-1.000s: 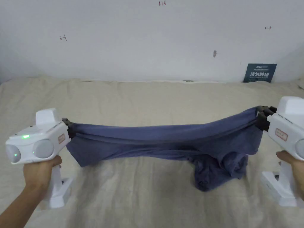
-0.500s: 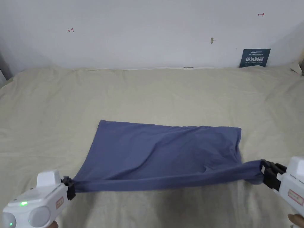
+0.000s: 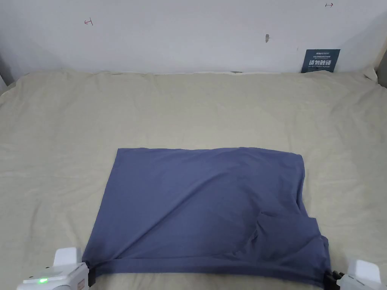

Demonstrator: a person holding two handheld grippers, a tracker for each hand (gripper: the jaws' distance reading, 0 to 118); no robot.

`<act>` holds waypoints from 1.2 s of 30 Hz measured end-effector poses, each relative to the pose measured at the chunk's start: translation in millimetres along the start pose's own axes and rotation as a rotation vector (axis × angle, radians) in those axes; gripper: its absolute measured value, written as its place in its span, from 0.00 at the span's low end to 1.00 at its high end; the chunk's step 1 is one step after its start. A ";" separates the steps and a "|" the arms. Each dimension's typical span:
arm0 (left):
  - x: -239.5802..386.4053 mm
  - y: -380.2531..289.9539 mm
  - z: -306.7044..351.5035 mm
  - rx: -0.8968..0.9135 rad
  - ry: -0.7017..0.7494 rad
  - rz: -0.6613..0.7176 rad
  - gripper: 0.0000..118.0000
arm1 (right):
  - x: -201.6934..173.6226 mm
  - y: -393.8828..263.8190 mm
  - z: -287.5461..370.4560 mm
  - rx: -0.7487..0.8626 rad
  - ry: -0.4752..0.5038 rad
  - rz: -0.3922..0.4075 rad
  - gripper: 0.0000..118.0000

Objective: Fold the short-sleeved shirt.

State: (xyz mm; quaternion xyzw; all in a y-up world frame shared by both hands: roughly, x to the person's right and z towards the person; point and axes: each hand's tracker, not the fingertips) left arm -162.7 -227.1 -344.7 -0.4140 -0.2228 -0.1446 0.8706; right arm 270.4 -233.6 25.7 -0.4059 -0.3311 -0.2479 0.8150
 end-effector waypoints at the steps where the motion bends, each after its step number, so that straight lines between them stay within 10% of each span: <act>1: 3.4 0.9 1.6 -0.010 0.009 -0.012 0.03 | -1.5 -1.6 -3.9 0.004 -0.004 -0.001 0.03; 4: 2.9 8.3 4.9 -0.029 0.012 -0.012 0.19 | -6.4 0.8 -0.2 0.017 -0.019 -0.009 0.11; 8: -0.9 29.5 26.0 0.029 -0.030 0.067 0.67 | -21.5 29.2 24.3 0.084 -0.036 0.027 0.47; 9: 1.5 37.6 37.2 0.065 -0.043 0.080 0.92 | -27.5 39.2 33.8 0.132 -0.028 0.052 0.70; 11: 7.0 58.9 62.7 0.209 -0.047 0.094 0.99 | -43.6 61.1 62.7 0.262 -0.032 0.087 0.89; 22: 59.2 130.8 168.9 0.725 -0.056 0.069 0.88 | -117.0 115.0 175.3 0.755 -0.008 0.140 0.84; 24: 67.2 129.4 176.0 0.778 -0.059 0.049 0.58 | -125.2 113.0 182.6 0.798 -0.009 0.171 0.56; 26: 73.8 128.1 177.1 0.800 -0.064 0.034 0.03 | -133.5 109.0 187.4 0.817 -0.036 0.191 0.10; 36: 67.7 123.1 160.4 0.707 -0.137 0.040 0.00 | -140.4 100.6 185.8 0.843 -0.040 0.234 0.01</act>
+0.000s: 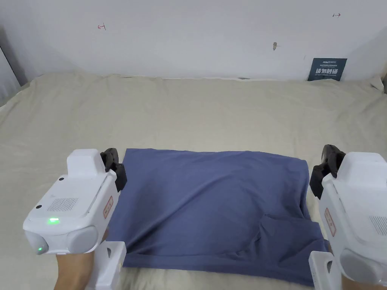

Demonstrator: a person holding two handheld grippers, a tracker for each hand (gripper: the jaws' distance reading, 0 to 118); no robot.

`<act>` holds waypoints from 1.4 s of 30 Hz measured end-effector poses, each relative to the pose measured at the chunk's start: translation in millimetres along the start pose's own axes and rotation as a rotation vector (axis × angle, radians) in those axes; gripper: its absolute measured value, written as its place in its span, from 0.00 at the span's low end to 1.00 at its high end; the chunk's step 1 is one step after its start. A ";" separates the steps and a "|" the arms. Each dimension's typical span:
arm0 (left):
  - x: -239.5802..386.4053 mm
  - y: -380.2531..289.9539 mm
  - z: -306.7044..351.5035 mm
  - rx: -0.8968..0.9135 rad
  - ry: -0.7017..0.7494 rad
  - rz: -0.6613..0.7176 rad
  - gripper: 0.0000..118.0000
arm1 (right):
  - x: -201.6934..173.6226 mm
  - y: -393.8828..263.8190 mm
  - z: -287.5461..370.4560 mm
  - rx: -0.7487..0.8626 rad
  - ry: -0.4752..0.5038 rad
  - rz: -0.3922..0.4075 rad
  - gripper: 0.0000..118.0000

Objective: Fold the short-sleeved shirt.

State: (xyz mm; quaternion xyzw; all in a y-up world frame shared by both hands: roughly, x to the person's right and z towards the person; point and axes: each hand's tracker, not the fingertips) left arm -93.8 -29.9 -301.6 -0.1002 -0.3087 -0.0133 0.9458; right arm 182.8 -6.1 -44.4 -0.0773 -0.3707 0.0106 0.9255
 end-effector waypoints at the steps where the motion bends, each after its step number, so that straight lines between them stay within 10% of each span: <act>1: -8.1 -3.9 0.5 -0.031 0.002 0.005 0.00 | 0.3 -0.9 -0.1 -0.006 0.003 -0.005 0.01; 10: -79.6 -79.1 2.6 -0.444 0.014 0.061 0.09 | 3.2 -13.5 -11.9 -0.057 0.010 -0.020 0.01; 14: -92.5 -123.7 3.2 -0.571 0.081 0.062 0.94 | 2.0 -19.9 -16.8 -0.079 0.014 -0.022 0.01; 15: -92.9 -133.9 3.3 -0.595 0.089 0.047 1.00 | 0.7 -21.3 -17.9 -0.086 0.016 -0.022 0.01; 20: -89.8 -170.4 -5.0 -0.667 0.100 -0.004 0.93 | 1.5 -30.5 -24.3 -0.124 0.021 -0.015 0.01; 26: -83.2 -187.9 -18.2 -0.700 0.064 0.005 0.09 | 14.2 -39.1 -26.4 -0.157 -0.003 -0.027 0.01; 32: -69.1 -173.0 -15.3 -0.647 0.037 -0.031 0.04 | 38.2 -67.7 -24.4 -0.286 -0.051 -0.049 0.03; 34: -67.4 -166.8 -15.8 -0.636 0.039 -0.026 0.04 | 49.6 -90.8 -27.4 -0.386 -0.056 -0.069 0.24; 37: -67.2 -155.0 -15.8 -0.621 0.032 -0.003 0.04 | 63.5 -134.7 -34.4 -0.577 -0.066 -0.084 0.86; 42: -68.9 -148.5 -20.4 -0.599 0.029 0.013 0.04 | 68.3 -199.5 -40.6 -0.764 -0.064 -0.097 0.92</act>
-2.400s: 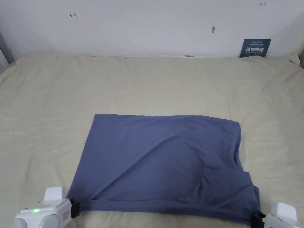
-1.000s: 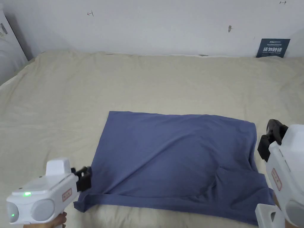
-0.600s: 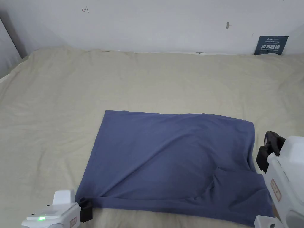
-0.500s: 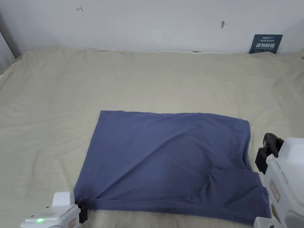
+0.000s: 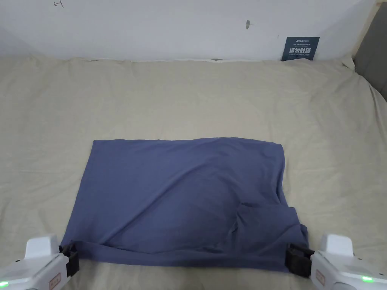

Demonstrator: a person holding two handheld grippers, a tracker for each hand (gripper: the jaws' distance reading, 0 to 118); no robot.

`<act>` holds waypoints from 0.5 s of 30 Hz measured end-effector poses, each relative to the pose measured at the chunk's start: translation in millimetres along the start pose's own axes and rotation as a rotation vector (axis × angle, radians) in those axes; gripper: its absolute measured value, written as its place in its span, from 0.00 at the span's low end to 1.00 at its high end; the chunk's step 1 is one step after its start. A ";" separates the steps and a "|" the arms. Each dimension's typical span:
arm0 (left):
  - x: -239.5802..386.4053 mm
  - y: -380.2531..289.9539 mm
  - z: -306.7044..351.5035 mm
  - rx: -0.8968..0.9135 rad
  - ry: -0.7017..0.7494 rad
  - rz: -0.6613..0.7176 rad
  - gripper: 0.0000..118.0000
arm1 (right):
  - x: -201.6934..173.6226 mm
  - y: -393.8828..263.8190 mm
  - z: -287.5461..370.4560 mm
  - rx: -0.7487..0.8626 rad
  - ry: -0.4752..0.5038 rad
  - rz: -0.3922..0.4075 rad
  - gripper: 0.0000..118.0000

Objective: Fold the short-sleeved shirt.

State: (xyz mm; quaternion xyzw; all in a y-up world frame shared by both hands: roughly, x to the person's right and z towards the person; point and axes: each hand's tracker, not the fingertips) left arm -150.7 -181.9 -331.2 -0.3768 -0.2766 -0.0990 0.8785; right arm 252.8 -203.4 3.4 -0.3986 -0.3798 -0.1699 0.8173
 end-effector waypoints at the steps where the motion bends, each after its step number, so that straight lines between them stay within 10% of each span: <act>1: -0.1 0.5 0.1 0.001 -0.001 0.002 0.04 | -0.5 -5.9 -3.8 -0.012 0.012 -0.002 0.88; 8: 1.0 2.2 -0.5 -0.003 0.003 0.003 0.04 | -6.0 -14.2 -13.4 -0.004 0.092 -0.011 0.04; 15: -1.4 19.2 -0.9 0.029 0.004 0.041 0.04 | -6.4 20.6 21.4 0.134 0.071 0.039 0.04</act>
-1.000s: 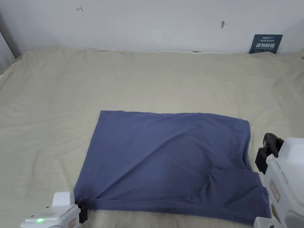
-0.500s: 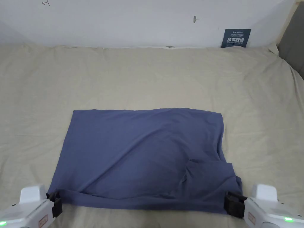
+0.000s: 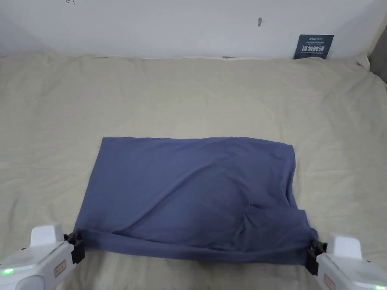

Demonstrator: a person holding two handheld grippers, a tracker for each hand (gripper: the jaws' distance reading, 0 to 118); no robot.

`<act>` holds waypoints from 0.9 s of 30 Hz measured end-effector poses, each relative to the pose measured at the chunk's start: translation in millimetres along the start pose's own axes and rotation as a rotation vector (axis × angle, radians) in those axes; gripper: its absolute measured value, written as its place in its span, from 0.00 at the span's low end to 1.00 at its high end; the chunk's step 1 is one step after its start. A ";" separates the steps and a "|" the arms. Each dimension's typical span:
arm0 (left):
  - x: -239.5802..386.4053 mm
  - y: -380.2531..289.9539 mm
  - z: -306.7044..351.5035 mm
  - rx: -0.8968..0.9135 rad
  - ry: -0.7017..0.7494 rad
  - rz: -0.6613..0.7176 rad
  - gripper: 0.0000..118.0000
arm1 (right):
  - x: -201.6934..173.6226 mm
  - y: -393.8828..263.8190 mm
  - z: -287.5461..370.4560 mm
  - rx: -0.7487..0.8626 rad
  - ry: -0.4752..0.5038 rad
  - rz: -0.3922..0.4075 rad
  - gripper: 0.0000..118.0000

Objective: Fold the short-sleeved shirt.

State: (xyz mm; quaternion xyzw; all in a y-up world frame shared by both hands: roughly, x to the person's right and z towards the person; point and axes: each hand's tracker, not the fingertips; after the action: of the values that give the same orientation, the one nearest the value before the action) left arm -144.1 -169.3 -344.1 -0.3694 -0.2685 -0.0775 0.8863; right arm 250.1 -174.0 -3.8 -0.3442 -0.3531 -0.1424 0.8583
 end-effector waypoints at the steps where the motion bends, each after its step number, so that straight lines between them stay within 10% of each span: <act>1: 0.3 5.5 -2.5 0.006 -0.001 0.000 0.04 | -0.2 9.3 1.5 0.020 0.005 -0.003 0.04; 27: 1.1 118.6 -188.5 -0.169 0.062 -0.068 0.05 | -8.4 105.0 -201.2 -0.210 -0.031 -0.019 0.04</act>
State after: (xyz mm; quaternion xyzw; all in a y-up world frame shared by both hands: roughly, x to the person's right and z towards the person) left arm -24.5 -215.6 -526.1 -0.4310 -0.2457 -0.1416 0.8567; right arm 397.5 -237.2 -164.6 -0.4310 -0.3530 -0.1815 0.8104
